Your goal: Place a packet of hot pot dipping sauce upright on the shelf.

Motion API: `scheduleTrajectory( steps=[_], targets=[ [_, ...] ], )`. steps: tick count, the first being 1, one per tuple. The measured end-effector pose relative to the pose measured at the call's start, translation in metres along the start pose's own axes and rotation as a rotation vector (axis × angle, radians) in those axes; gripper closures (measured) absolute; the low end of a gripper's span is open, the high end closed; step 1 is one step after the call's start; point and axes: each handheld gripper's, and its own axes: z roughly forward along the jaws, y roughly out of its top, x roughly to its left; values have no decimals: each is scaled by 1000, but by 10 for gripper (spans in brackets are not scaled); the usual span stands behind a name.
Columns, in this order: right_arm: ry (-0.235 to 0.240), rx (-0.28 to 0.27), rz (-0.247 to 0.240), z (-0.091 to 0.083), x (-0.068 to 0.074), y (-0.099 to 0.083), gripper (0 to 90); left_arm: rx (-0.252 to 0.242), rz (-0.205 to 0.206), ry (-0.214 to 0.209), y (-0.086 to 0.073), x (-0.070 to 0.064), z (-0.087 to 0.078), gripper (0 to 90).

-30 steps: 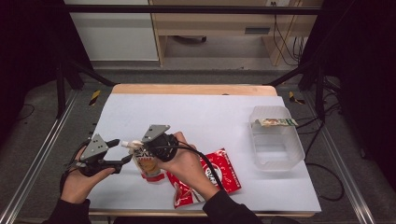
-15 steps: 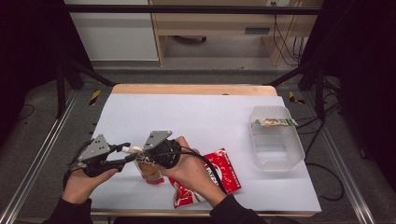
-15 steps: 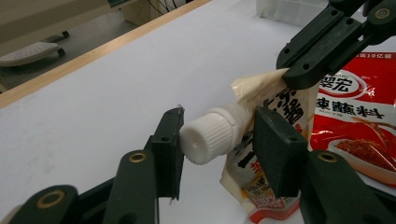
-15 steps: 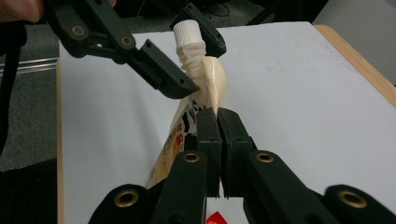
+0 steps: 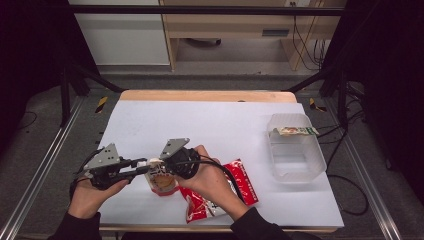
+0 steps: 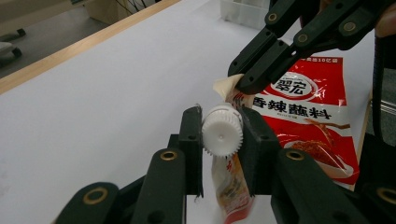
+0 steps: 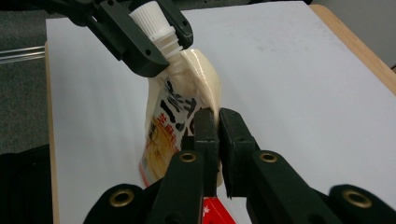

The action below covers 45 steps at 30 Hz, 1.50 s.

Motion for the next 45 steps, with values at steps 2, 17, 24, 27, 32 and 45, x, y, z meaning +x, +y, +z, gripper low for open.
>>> scheduleTrajectory(
  steps=[2,17,24,27,32,45],
  targets=[
    [0,-1,-2,-1,1,0,859,4,9,-3,3,-1,-1,732],
    [-22,107,-155,-7,-2,20,468,37,102,14,14,-10,-9,736],
    [-1,178,-255,-4,-4,30,350,36,105,10,14,-10,-9,736],
    [17,192,-270,-1,-5,31,329,37,108,10,15,-10,-10,735],
    [85,229,-265,5,-8,35,266,36,109,8,15,-10,-11,736],
    [136,266,-304,13,-7,41,514,38,117,-1,15,-11,-10,735]
  ],
)
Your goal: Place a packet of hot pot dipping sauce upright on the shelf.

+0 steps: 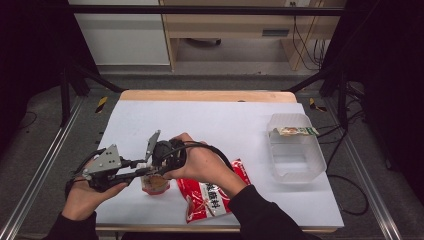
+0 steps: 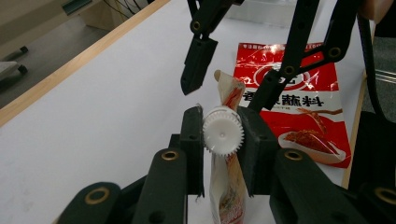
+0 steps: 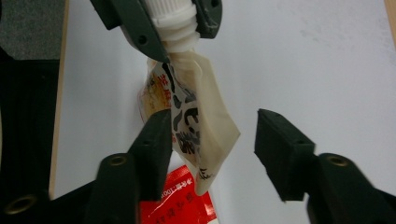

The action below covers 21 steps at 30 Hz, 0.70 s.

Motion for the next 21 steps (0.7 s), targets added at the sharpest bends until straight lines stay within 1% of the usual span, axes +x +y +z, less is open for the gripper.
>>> scheduleTrajectory(
  steps=[1,2,3,4,5,6,7,8,9,10,11,13,14,15,16,18,19,20,21],
  targets=[
    [4,-1,-3,1,1,2,582,0,0,1,0,0,0,735],
    [1,1,-5,1,1,2,613,0,0,1,0,0,0,735],
    [1,1,-5,1,1,2,613,-1,0,4,0,1,0,735],
    [-1,5,-4,1,1,3,644,-6,-6,7,0,1,-1,735],
    [-5,6,-8,0,1,3,719,-6,-8,4,-1,2,-1,735],
    [-5,6,-8,0,1,3,719,-6,-8,4,-1,2,-1,735],
    [-11,1,-2,-1,0,4,771,-6,-13,8,-2,2,-1,735],
    [-11,1,-2,-1,0,4,771,-6,-13,8,-2,2,-1,734],
    [-8,1,1,-3,0,4,799,-11,-18,9,-2,3,-1,734],
    [-8,1,1,-3,0,4,799,-13,-20,10,-2,3,-1,734],
    [-12,3,1,-3,0,5,827,-15,-23,11,-2,3,-1,734],
    [-14,9,-4,-4,1,7,850,-22,-35,15,-2,4,-2,733],
    [-14,9,-4,-4,1,7,850,-22,-35,15,-2,4,-2,732],
    [-23,13,-6,-6,1,9,862,-37,-53,16,-3,6,-3,731],
    [-25,12,-3,-6,1,11,864,-37,-53,16,-3,6,-3,730],
    [-27,14,-2,-8,1,13,870,-50,-71,19,-5,9,-5,726],
    [-27,14,-1,-8,0,14,871,-50,-71,19,-5,9,-5,722],
    [-31,16,-6,-8,0,15,872,-68,-83,24,-6,10,-5,715],
    [-35,16,-6,-9,-1,16,873,-81,-88,32,-7,10,-5,673]
  ],
)
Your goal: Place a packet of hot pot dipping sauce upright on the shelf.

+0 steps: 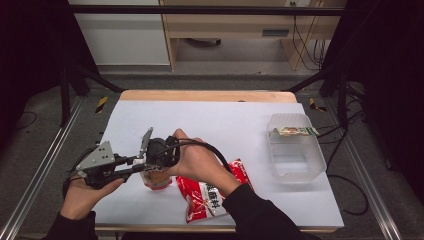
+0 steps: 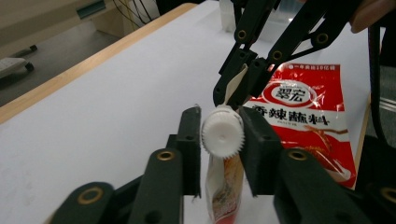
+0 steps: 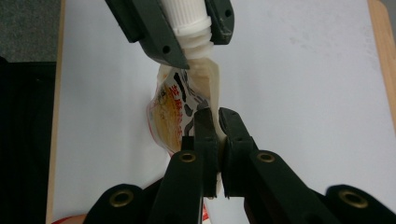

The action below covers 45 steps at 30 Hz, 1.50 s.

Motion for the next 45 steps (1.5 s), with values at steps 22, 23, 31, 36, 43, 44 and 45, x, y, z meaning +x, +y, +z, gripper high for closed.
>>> scheduleTrajectory(
  steps=[22,23,31,36,43,44,45],
  targets=[
    [-135,-63,50,-42,-41,-16,872,50,-46,68,-22,7,20,172],
    [-139,-63,54,-43,-42,-18,872,58,-52,65,-24,7,23,162],
    [-157,-67,88,-54,-45,-38,872,106,-64,81,-40,9,35,98],
    [-185,-79,106,-69,-45,-60,872,122,-106,98,-57,12,42,86],
    [-225,-89,140,-90,-43,-86,872,132,-139,122,-68,18,43,86],
    [-230,-89,142,-94,-43,-90,872,133,-143,128,-69,18,43,86],
    [-238,-93,149,-98,-43,-94,872,132,-146,130,-70,19,43,86]
  ],
)
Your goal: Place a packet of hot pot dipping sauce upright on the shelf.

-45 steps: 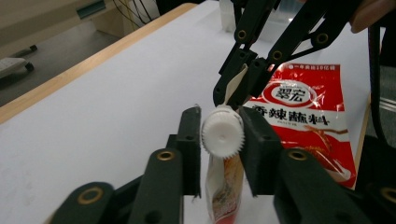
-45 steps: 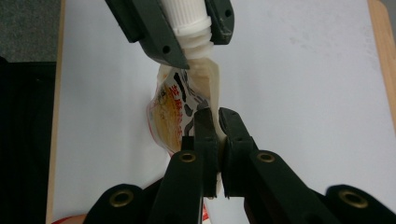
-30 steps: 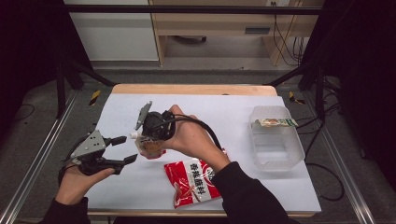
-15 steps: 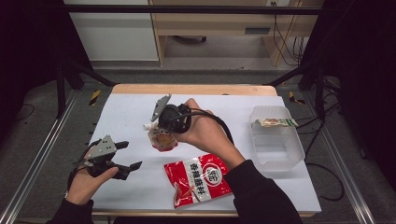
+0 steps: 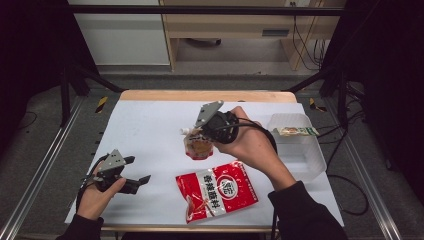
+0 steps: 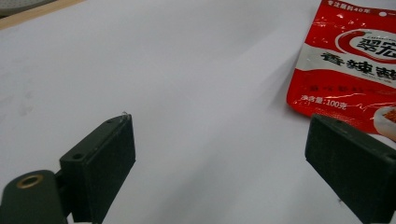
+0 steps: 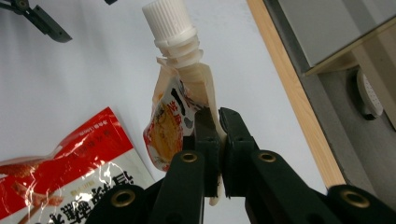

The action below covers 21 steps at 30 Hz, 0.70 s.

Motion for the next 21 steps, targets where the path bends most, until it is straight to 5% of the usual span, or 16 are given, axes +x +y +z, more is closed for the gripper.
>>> scheduleTrajectory(
  steps=[21],
  targets=[
    [-139,14,72,-82,-19,-68,871,32,13,15,-4,1,3,86]
  ],
)
